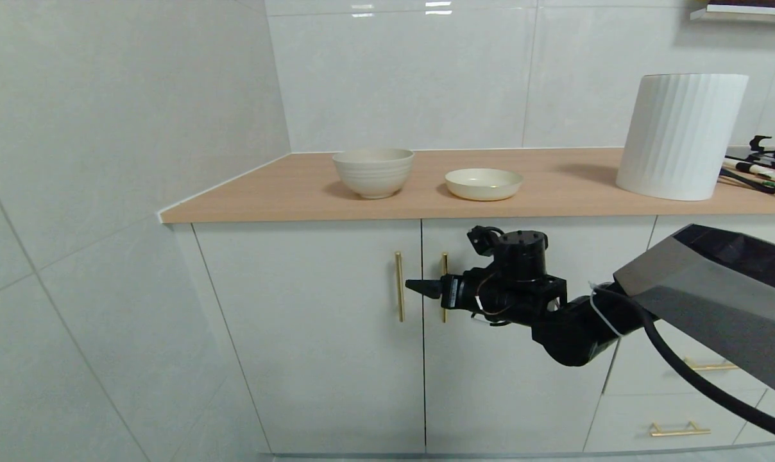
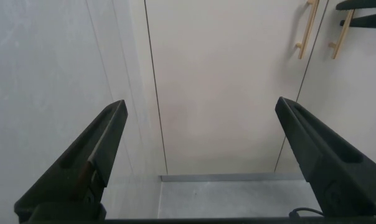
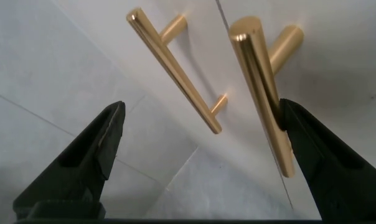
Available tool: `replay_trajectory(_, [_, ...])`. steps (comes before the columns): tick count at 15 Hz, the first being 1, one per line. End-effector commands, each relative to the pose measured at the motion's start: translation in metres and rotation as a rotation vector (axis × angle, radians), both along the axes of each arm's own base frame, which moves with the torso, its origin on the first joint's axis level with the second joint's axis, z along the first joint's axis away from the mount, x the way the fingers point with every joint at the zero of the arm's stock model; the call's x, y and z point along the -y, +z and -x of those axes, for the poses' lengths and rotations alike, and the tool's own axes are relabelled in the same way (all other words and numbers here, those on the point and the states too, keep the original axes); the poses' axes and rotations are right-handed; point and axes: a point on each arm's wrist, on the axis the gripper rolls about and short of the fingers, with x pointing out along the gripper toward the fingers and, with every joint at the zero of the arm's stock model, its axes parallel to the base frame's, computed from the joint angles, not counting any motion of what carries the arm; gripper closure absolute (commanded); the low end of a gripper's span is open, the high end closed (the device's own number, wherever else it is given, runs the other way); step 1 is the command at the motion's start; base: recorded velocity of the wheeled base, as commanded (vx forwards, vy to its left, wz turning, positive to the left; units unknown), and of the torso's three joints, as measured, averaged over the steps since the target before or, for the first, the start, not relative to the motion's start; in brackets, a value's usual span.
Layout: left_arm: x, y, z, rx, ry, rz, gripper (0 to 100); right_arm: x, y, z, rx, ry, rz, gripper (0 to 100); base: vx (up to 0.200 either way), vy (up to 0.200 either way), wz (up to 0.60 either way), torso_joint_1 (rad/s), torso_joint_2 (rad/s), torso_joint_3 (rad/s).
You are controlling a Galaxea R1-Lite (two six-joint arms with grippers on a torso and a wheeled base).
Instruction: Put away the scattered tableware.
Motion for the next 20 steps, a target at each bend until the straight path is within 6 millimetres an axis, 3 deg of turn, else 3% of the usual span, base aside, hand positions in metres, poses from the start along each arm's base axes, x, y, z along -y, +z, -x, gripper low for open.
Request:
replay_trajectory(1, [0.0, 0.0, 0.0, 0.0, -0.001, 0.0, 0, -0.007, -0.001, 0.006, -0.009, 0.023, 0.003, 0, 0.0, 0.0, 0.0, 0.0, 0.0, 0.0])
replay_trajectory(6, [0.0, 0.0, 0.0, 0.0, 0.0, 0.0, 0, -0.005, 0.003, 0.02, -0.022, 0.049, 0.01, 0, 0.0, 0.0, 0.0, 0.0, 0.0, 0.0])
replay_trajectory(12, [0.0, 0.0, 0.0, 0.0, 0.0, 0.0, 0, 0.015, 0.023, 0.061, -0.077, 0.277, -0.023, 0, 0.0, 0.0, 0.0, 0.0, 0.0, 0.0])
replay_trajectory(20, [0.0, 0.0, 0.0, 0.0, 0.0, 0.0, 0, 0.029, 0.025, 0.101, -0.047, 0.321, -0.039, 0, 0.0, 0.0, 0.0, 0.0, 0.0, 0.0])
